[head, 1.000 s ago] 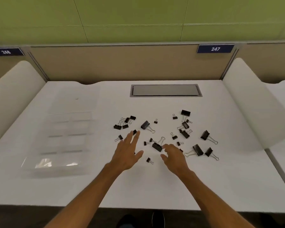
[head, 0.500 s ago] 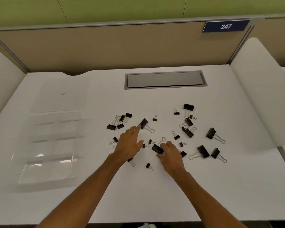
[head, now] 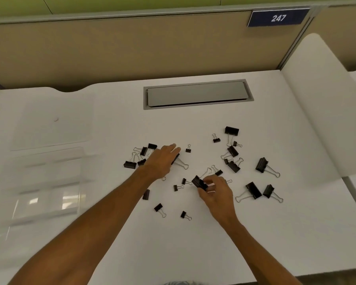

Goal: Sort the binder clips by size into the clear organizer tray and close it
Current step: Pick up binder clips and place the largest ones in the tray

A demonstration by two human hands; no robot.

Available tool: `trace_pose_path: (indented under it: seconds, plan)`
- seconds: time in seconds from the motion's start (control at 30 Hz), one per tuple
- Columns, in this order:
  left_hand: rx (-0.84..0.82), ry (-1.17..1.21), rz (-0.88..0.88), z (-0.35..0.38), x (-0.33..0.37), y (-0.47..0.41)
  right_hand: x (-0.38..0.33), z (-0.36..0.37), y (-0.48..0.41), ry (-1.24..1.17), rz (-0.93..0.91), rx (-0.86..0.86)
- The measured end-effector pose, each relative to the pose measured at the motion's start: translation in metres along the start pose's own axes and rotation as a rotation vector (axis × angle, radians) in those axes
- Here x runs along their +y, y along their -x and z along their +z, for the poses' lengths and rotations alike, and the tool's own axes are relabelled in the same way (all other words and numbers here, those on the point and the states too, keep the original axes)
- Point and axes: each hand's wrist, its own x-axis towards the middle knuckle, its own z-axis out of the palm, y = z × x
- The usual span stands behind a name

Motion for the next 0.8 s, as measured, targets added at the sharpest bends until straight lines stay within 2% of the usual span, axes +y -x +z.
trace_pose_path:
  seconds: [0.17,0.37,0.5,0.6,0.8]
  plan:
    - [0.010,-0.086,0.069,0.001,-0.005,-0.011,-0.010,-0.003,-0.004,-0.292,0.141,0.016]
    - [0.115,0.145,0.007,-0.001,-0.009,-0.002,-0.013,-0.003,-0.008,-0.452,0.153,-0.023]
    - [0.249,0.686,-0.250,-0.004,-0.003,0.026,-0.019,-0.002,-0.009,-0.550,0.147,-0.075]
    - [0.343,0.974,-0.412,-0.006,0.006,0.056,-0.030,0.001,-0.007,-0.625,0.138,-0.104]
    - [0.469,1.542,-0.554,-0.003,0.033,0.123,-0.047,0.011,0.005,-0.660,0.075,-0.213]
